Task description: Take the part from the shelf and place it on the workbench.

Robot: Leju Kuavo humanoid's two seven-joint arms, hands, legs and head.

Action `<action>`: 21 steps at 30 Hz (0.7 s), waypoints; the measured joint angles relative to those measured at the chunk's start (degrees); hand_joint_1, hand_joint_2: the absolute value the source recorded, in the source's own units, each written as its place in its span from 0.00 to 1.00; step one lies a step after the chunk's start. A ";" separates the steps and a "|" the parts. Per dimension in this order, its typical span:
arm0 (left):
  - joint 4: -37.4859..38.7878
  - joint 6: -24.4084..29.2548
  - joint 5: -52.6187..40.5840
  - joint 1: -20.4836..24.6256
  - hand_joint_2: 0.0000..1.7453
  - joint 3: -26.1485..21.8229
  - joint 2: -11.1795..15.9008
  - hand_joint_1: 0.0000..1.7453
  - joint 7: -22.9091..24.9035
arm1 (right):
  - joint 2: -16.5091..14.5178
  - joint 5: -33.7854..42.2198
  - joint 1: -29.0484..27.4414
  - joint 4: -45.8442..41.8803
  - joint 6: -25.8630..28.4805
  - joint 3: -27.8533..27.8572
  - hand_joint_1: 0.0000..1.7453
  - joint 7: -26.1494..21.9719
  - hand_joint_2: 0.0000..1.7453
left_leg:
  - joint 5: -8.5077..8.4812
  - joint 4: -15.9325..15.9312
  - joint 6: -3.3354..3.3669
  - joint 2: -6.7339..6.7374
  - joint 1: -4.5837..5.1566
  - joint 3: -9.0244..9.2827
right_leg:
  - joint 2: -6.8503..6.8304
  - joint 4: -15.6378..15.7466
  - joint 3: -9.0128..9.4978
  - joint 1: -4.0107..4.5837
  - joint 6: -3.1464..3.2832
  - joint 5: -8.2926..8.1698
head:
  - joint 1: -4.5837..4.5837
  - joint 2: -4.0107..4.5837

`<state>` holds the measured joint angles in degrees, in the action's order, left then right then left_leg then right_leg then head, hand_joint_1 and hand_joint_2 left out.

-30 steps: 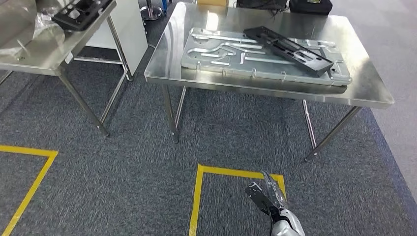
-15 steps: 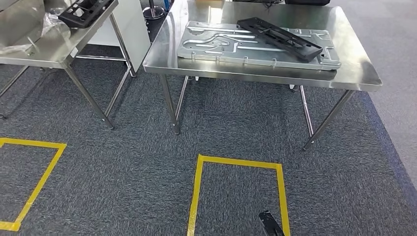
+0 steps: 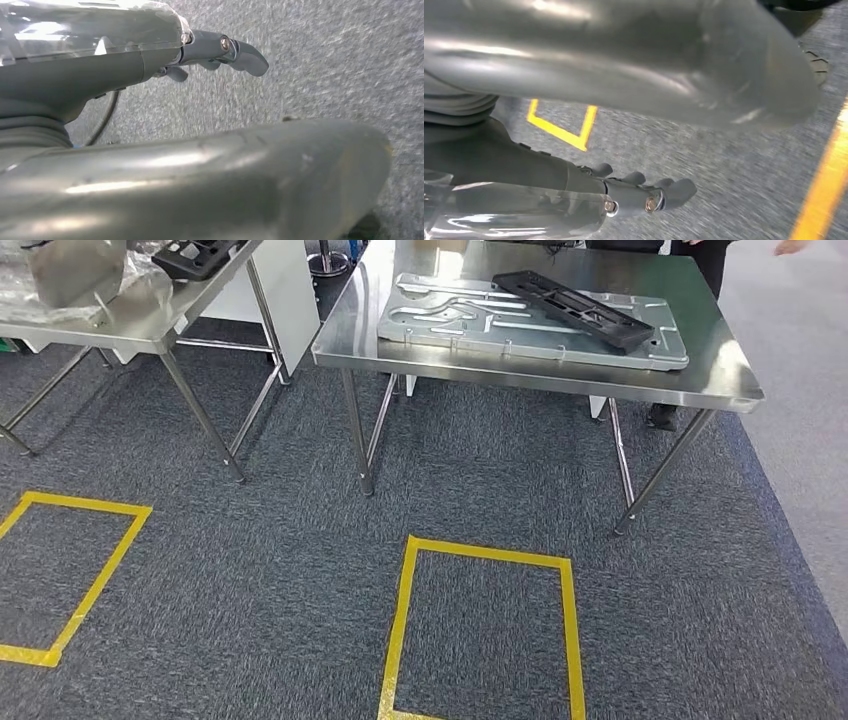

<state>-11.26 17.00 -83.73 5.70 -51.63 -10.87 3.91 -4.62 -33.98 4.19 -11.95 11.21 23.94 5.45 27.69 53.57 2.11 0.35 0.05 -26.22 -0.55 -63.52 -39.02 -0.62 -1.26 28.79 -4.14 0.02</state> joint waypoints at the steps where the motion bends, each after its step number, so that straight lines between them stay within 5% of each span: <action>1: 0.00 -0.03 -0.08 -0.01 0.00 0.03 -0.01 0.00 0.01 | -0.02 -0.10 -0.03 0.04 -0.13 0.08 0.00 -0.18 0.00 | -0.82 0.06 0.05 0.01 -0.03 -1.08 | 0.09 -3.77 -0.71 -0.13 -0.26 3.03 | 0.01 0.00; 2: 0.00 -0.05 -0.16 -0.04 0.00 0.07 -0.04 0.00 0.01 | -0.04 -0.20 -0.07 0.09 -0.25 0.14 0.00 -0.34 0.00 | -1.60 0.19 -0.07 0.04 -0.07 -2.19 | 0.12 -7.34 -1.14 -0.29 -0.55 4.66 | 0.00 0.00; 4: 0.00 -0.07 -0.20 -0.11 0.00 0.11 -0.10 0.00 0.01 | -0.06 -0.33 -0.08 0.13 -0.33 0.21 0.00 -0.47 0.00 | -3.05 0.82 -0.52 0.13 -0.30 -4.65 | 0.14 -10.53 -0.08 -0.65 -1.08 3.21 | 0.00 0.00; 6: 0.00 -0.07 -0.20 -0.07 0.00 0.15 -0.11 0.00 0.01 | -0.06 -0.43 -0.05 0.13 -0.32 0.23 0.00 -0.50 0.00 | -4.20 1.97 -1.17 0.13 -0.63 -7.18 | 0.19 -6.14 4.75 -1.17 -1.61 0.15 | -0.01 0.00; 8: -0.01 -0.05 -0.20 0.01 0.00 0.19 -0.10 0.00 0.01 | -0.14 -0.51 0.07 0.13 -0.33 0.24 0.00 -0.52 0.00 | -4.95 3.38 -1.96 0.03 -0.68 -9.12 | 0.55 2.49 11.24 -1.42 -1.64 1.18 | -0.02 0.00; 10: -0.02 -0.04 -0.20 0.06 0.00 0.22 -0.11 0.00 0.00 | -0.21 -0.55 0.12 0.15 -0.35 0.26 0.00 -0.53 0.00 | -5.78 4.10 -2.84 -0.02 -0.60 -10.01 | 0.84 6.98 13.94 -1.16 -0.79 3.13 | -0.03 0.00; 13: -0.02 -0.06 -0.20 -0.09 0.00 0.22 -0.11 0.00 0.00 | -0.25 -0.55 0.09 0.28 -0.38 0.28 0.00 -0.53 0.00 | -5.48 4.78 -4.00 -0.07 -0.96 -10.79 | 0.45 6.96 12.47 -0.93 1.26 2.02 | -0.04 0.00; 16: -0.02 -0.08 -0.20 -0.20 0.00 0.22 -0.10 0.00 0.01 | -0.25 -0.56 0.06 0.34 -0.37 0.29 0.00 -0.53 0.00 | 2.77 13.27 -4.46 -0.09 -1.22 -13.21 | 0.07 6.91 10.00 -0.49 2.58 -0.09 | -0.04 0.00; 18: -0.02 -0.09 -0.20 -0.22 0.00 0.22 -0.10 0.00 0.01 | -0.28 -0.60 0.00 0.36 -0.39 0.29 0.00 -0.53 0.00 | 5.69 20.00 -4.46 -0.09 -1.19 -14.00 | -0.08 6.73 8.09 0.08 2.88 -1.48 | -0.04 0.00; 19: -0.02 -0.09 -0.20 -0.22 0.00 0.22 -0.10 0.00 0.01 | -0.32 -0.63 0.00 0.36 -0.43 0.29 0.00 -0.53 0.00 | 5.11 21.02 -4.24 -0.10 -1.09 -13.25 | -0.12 6.62 7.13 0.39 2.98 -2.12 | -0.04 0.00; 21: -0.02 -0.09 -0.20 -0.17 0.00 0.24 -0.10 0.00 0.01 | -0.39 -0.69 0.02 0.37 -0.55 0.29 0.00 -0.53 0.00 | 2.34 16.67 -3.05 -0.11 -0.60 -8.62 | -0.14 6.46 5.49 0.93 3.11 -3.35 | -0.04 0.00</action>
<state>-11.28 16.92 -83.93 5.53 -51.40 -10.97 3.92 -5.02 -34.68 4.21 -11.58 10.65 24.24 4.92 30.03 70.24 -0.93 0.24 -0.55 -34.84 -0.70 -57.06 -33.53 0.31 1.85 25.44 -4.19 0.02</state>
